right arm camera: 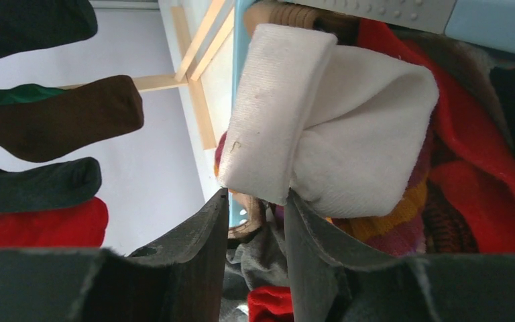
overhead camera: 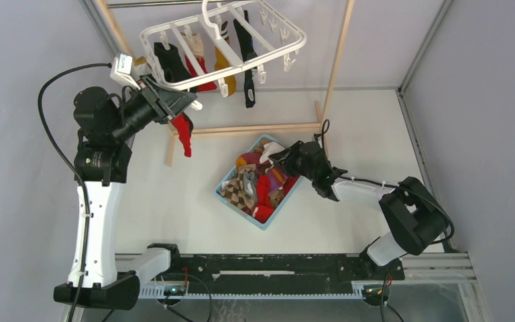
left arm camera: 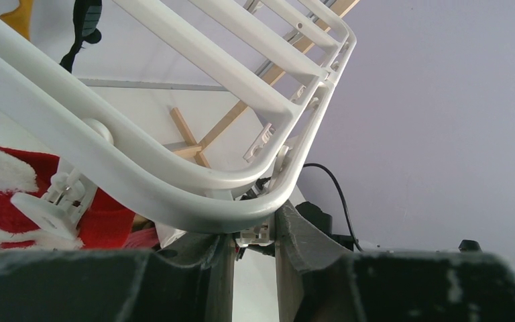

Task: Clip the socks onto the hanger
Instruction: Pick up the sock from the bin.

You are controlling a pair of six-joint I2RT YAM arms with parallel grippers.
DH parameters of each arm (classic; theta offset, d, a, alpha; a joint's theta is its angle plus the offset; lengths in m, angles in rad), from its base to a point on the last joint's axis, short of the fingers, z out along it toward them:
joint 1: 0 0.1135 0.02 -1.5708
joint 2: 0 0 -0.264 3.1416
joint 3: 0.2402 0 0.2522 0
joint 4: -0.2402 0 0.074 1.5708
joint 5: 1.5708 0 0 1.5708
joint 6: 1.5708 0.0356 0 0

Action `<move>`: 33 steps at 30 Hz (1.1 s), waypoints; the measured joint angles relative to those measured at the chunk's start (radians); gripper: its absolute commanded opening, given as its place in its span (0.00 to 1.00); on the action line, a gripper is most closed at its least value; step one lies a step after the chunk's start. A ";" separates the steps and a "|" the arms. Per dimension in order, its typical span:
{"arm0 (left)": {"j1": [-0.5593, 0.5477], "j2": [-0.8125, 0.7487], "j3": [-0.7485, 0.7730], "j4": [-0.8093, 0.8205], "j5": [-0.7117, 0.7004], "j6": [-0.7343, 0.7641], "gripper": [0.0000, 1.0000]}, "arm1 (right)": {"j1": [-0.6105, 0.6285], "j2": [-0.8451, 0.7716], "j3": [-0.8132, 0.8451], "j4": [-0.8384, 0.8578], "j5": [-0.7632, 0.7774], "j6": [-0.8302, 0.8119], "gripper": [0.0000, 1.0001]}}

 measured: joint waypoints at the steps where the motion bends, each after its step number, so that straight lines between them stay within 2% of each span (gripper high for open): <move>1: 0.000 0.000 0.000 0.000 0.000 0.000 0.00 | 0.000 -0.002 -0.002 0.008 0.000 0.006 0.42; 15: 0.001 -0.004 0.000 0.000 0.003 0.007 0.01 | -0.018 -0.045 -0.085 0.070 -0.032 0.111 0.43; 33: 0.001 -0.008 0.000 0.000 0.003 0.008 0.01 | -0.019 -0.058 -0.097 0.153 0.084 0.125 0.42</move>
